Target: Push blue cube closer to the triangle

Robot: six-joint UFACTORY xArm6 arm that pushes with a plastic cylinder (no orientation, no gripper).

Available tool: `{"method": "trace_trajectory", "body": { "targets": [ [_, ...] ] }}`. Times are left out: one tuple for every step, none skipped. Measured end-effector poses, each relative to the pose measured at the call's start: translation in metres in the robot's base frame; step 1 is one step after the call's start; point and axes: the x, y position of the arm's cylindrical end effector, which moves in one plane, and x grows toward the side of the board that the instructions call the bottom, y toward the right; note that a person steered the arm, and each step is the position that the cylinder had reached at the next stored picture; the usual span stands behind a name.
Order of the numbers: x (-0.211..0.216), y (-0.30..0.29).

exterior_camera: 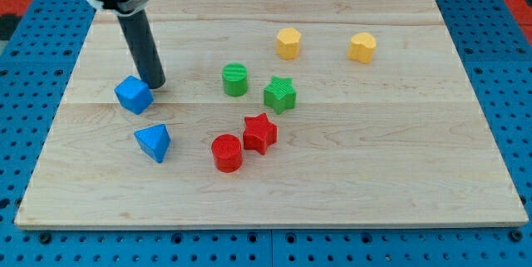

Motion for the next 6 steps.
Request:
{"method": "trace_trajectory", "body": {
  "targets": [
    [0.01, -0.008],
    [-0.008, -0.019],
    [-0.02, -0.057],
    [-0.007, -0.083],
    [0.039, -0.038],
    [0.064, -0.016]
  ]
}}
